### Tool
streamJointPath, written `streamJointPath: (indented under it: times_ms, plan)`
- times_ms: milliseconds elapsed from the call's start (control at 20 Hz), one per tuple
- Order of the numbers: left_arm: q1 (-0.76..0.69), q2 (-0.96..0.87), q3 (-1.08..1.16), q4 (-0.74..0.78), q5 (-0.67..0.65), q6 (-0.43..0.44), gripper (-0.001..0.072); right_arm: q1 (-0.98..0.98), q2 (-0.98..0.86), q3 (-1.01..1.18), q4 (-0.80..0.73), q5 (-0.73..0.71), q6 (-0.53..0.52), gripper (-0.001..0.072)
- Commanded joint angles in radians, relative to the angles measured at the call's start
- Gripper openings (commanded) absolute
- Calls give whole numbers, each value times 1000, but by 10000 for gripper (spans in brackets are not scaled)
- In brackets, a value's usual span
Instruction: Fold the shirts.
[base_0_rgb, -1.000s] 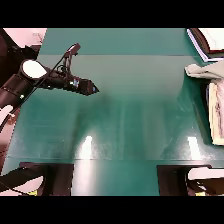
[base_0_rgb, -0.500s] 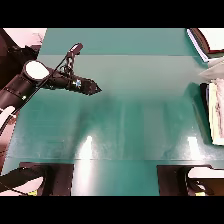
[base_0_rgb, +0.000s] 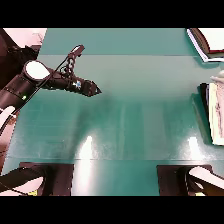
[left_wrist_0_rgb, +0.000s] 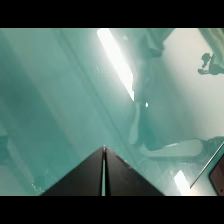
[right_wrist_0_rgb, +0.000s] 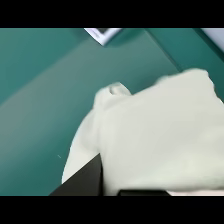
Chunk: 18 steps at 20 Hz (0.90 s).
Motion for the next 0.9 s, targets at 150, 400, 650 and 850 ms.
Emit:
streamJointPath:
  times_ms: [150,400,650,850]
  plan:
    - [0,0,1,7,-33,2,32,-36,188,-305,-426,72,-1,96]
    - [0,0,1,8,-38,11,32,-36,265,-472,-659,102,8,566]
    - [0,0,1,7,-36,24,32,17,269,-440,-499,81,71,565]
    - [0,1,1,1,-35,23,32,172,268,-389,-292,60,71,562]
